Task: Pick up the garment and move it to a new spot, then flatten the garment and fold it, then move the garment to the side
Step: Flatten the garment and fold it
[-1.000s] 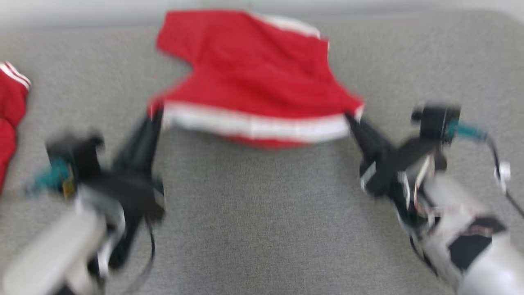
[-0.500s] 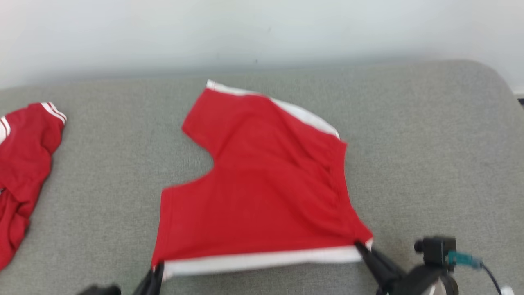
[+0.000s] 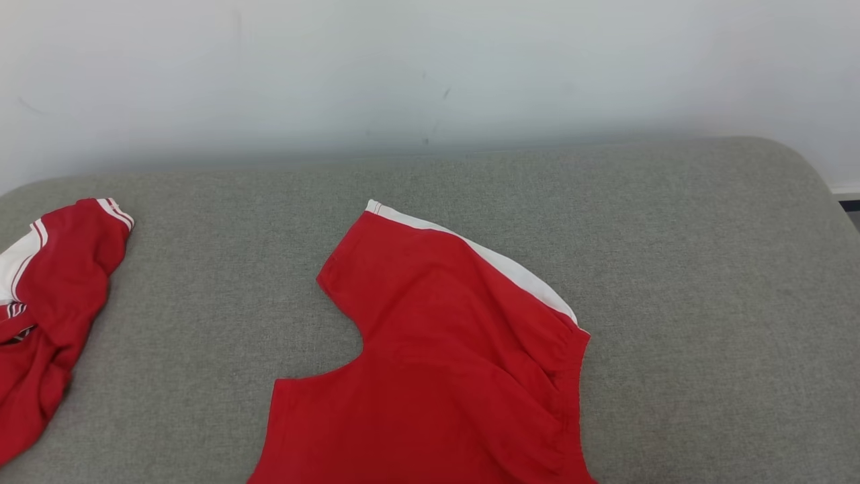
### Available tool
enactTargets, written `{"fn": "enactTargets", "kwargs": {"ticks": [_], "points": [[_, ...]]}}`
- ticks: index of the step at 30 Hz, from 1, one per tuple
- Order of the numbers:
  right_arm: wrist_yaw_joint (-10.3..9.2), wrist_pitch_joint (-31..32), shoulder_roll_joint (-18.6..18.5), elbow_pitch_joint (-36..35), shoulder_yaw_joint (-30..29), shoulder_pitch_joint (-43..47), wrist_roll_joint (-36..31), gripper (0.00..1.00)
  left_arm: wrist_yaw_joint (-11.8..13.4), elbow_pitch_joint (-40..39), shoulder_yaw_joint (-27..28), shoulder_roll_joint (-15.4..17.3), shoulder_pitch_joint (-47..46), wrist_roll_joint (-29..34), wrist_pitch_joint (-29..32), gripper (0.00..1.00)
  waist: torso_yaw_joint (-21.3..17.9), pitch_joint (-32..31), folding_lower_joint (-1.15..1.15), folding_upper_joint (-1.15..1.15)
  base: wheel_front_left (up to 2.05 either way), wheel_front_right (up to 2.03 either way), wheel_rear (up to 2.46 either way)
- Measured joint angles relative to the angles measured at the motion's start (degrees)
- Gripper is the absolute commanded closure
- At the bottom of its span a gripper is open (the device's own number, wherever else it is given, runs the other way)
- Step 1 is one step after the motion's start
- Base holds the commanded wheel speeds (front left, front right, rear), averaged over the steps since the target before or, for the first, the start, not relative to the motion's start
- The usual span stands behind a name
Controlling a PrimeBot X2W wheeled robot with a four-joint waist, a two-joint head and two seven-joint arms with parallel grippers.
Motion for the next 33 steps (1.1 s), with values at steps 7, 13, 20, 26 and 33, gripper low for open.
{"fn": "enactTargets", "kwargs": {"ticks": [7, 13, 20, 26, 33], "points": [[-0.01, 2.3, 3.9, -4.7, -6.4, 1.4, 0.0, 1.0, -1.3, -1.8, 2.4, 1.2, -3.3, 1.2, 0.5, 1.0, -0.5, 1.1, 0.02, 0.01, 0.0, 0.0, 0.0], [-0.01, 5.4, 6.9, -10.0, -11.2, 0.0, 0.8, 1.0, -3.6, -6.1, 2.7, 5.9, -12.9, 3.4, 6.5, 1.0, -1.9, 2.6, 0.01, 0.01, 0.0, 0.0, 0.0], [-0.01, 8.5, 11.6, -11.0, -16.3, -8.4, 0.0, 1.0, -9.7, -5.1, 2.0, 8.5, -29.1, 4.2, 17.6, 1.0, -4.4, 5.5, 0.02, 0.01, 0.0, 0.0, 0.0], [-0.02, 9.8, 15.8, -7.4, -17.4, -17.4, -2.4, 1.0, -13.2, 1.9, 1.2, 8.1, -41.2, 4.0, 24.9, 1.0, -6.7, 9.2, 0.02, 0.01, 0.0, 0.0, 0.0], [-0.01, 8.6, 18.8, -1.5, -16.4, -25.5, -3.7, 1.0, -16.1, 12.0, -2.7, 6.8, -54.1, 6.5, 30.0, 1.0, -9.4, 13.9, 0.03, 0.02, 0.0, 0.0, 0.0]]}}
